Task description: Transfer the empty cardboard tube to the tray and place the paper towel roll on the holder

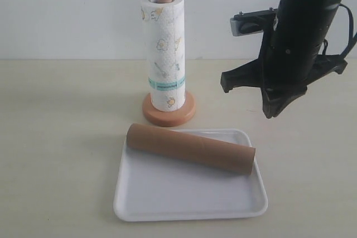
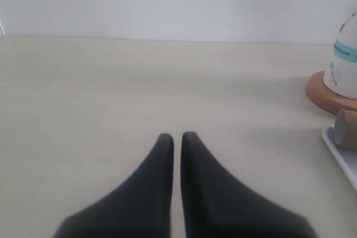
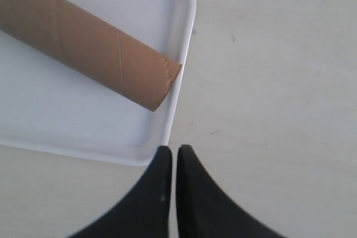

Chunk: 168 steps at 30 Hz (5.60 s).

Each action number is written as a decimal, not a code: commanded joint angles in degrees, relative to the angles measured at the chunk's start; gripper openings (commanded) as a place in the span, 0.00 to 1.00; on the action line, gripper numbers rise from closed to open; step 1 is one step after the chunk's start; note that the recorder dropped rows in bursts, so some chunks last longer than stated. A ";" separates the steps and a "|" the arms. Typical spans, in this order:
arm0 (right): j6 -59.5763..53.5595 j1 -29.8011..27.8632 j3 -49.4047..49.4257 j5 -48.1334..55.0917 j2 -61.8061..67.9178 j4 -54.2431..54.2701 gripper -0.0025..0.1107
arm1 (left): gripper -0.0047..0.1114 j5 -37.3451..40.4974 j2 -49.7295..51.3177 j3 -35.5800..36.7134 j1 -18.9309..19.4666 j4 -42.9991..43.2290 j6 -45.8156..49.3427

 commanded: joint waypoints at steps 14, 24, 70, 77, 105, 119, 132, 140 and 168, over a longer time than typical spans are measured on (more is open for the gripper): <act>-2.01 -0.02 9.35 -29.14 -6.70 0.54 0.05 | 0.08 -0.14 -0.19 0.22 -0.37 -0.44 0.16; -4.50 -0.02 44.05 -66.73 -24.17 -0.10 0.05 | 0.08 -0.14 -0.19 0.22 -0.37 -0.44 0.16; 2.96 -27.29 80.40 -65.43 -97.02 0.13 0.05 | 0.08 -0.46 -0.19 0.22 -0.34 -0.44 0.16; 2.96 -27.29 80.40 -52.09 -97.02 0.13 0.05 | 0.08 -0.46 -0.19 0.22 -0.34 -0.44 0.16; -10.52 -27.29 80.40 -49.99 -97.02 4.47 0.05 | 0.08 -0.46 -0.19 0.22 -0.34 -0.44 0.16; -10.52 -27.29 80.40 -50.94 -97.02 5.17 0.05 | 0.08 -0.46 -0.19 0.22 -0.34 -0.44 0.16; -10.52 -27.29 80.40 -50.94 -97.02 5.17 0.05 | 0.08 -0.46 -0.19 0.22 -0.34 -0.44 0.16; -10.52 -27.29 80.40 -50.94 -97.02 5.17 0.05 | 0.08 -0.46 -0.19 0.22 -0.34 -0.44 0.16; -10.52 -27.29 80.40 -50.94 -97.02 5.17 0.05 | 0.08 -0.46 -0.19 0.22 -0.34 -0.44 0.16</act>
